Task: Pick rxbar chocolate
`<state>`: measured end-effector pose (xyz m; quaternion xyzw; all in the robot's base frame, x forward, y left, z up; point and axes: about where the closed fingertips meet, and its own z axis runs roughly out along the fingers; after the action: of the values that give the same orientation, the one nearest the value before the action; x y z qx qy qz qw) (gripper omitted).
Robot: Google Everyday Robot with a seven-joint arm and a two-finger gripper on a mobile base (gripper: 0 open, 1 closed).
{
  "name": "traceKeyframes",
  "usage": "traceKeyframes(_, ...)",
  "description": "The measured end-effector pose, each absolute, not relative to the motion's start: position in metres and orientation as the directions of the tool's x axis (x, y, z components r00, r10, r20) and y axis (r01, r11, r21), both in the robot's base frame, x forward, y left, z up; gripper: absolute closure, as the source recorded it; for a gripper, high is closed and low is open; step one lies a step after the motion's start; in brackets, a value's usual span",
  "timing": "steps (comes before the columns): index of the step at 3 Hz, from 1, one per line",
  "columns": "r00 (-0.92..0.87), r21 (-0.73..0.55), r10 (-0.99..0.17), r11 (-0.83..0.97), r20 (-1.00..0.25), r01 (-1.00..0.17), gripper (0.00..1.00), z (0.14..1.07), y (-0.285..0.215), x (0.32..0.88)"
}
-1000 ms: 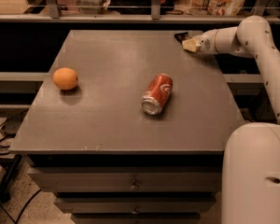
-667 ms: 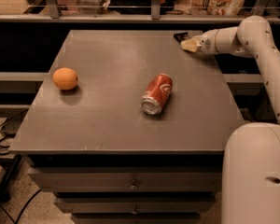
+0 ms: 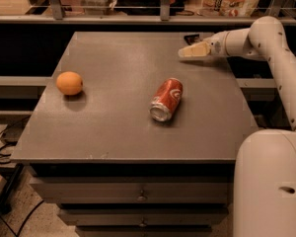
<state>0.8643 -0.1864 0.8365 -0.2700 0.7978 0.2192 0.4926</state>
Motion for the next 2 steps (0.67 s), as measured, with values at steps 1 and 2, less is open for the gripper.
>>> traceKeyframes(1,-0.356,0.083,-0.218,0.741,-0.909,-0.666,0.35,0.8370,-0.1779,0.8621)
traceKeyframes(2,-0.338,0.077,-0.221,0.727,-0.915,-0.682,0.58,0.8400,-0.1694,0.8604)
